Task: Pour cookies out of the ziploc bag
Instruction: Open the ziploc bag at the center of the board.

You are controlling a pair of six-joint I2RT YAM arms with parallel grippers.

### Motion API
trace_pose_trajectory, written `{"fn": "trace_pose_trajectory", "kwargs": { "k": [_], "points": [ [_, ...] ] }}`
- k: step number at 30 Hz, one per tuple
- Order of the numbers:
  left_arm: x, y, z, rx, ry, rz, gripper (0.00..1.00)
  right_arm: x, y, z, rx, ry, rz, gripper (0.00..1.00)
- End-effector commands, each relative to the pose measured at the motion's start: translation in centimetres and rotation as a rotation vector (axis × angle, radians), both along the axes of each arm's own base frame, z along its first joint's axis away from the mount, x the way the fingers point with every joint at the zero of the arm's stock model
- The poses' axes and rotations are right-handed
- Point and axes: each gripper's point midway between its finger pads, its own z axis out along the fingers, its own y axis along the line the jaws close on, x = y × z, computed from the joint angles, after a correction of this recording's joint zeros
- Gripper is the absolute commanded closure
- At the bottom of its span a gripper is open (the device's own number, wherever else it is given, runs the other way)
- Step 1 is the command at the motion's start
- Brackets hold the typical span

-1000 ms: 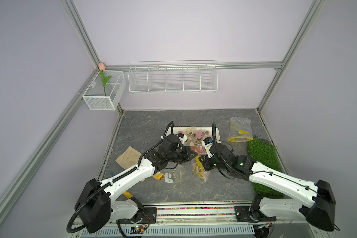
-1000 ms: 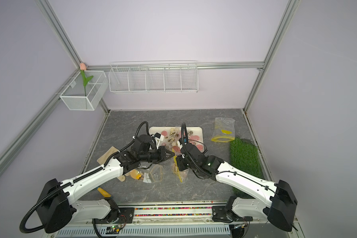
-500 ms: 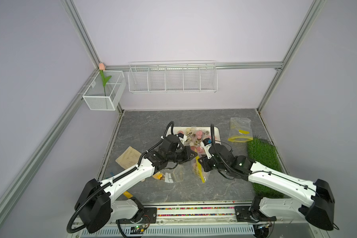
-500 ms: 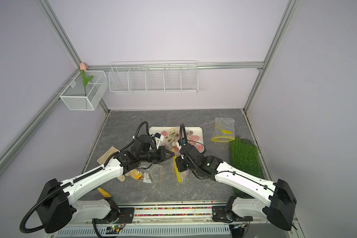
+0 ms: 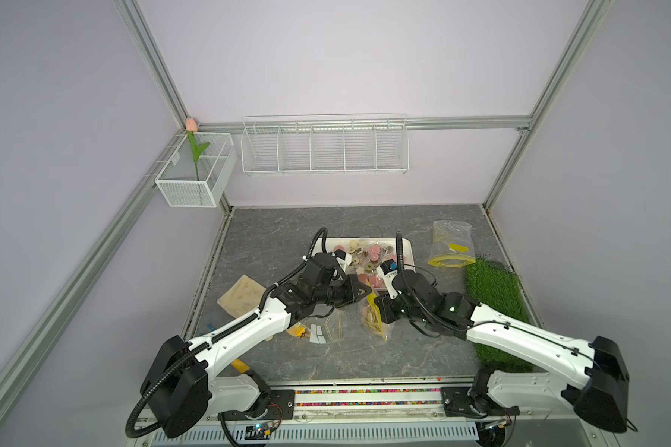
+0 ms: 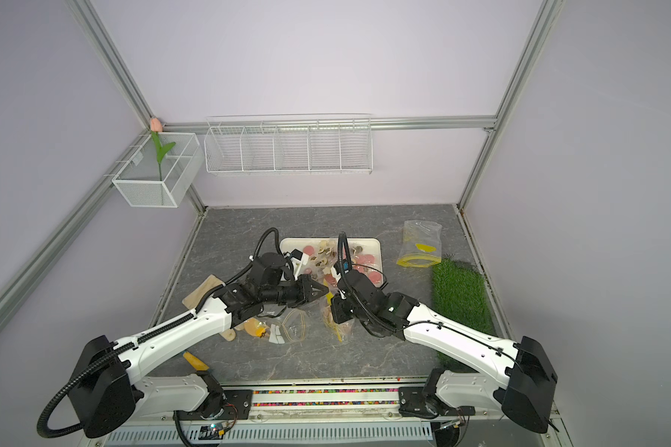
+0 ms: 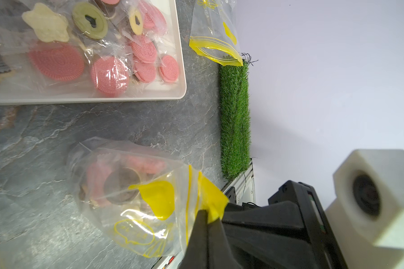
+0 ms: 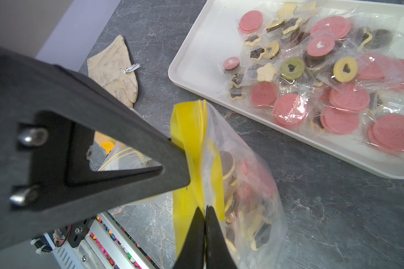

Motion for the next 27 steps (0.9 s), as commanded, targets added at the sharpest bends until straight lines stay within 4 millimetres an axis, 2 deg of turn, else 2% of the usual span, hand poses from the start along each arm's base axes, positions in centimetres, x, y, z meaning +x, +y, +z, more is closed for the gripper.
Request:
{"fn": "trace_pose_trajectory", "kwargs": {
  "k": [1, 5, 7, 8, 18, 27],
  "points": [
    [0.00, -0.81, 2.05, -0.051, -0.034, -0.039, 1.00, 0.15, 0.15, 0.19, -0.006, 0.002, -0.002, 0.92],
    [-0.11, -0.82, 2.18, -0.061, -0.036, -0.042, 1.00, -0.01, 0.54, 0.12, 0.006, 0.010, 0.012, 0.88],
    [-0.12, -0.79, 2.24, -0.063, -0.038, -0.041, 1.00, -0.09, 0.66, 0.17, 0.013, 0.010, 0.018, 0.79],
    [-0.08, -0.76, 2.28, -0.063, -0.038, -0.039, 1.00, -0.03, 0.67, 0.25, 0.014, 0.008, 0.017, 0.79],
    [-0.24, -0.94, 2.54, -0.088, -0.037, -0.045, 1.00, -0.09, 0.75, 0.02, 0.032, 0.010, 0.020, 0.93],
    [-0.51, -0.38, 2.04, -0.071, -0.052, -0.042, 0.99, -0.03, 0.52, 0.28, 0.057, -0.003, 0.007, 0.94]
  ]
}}
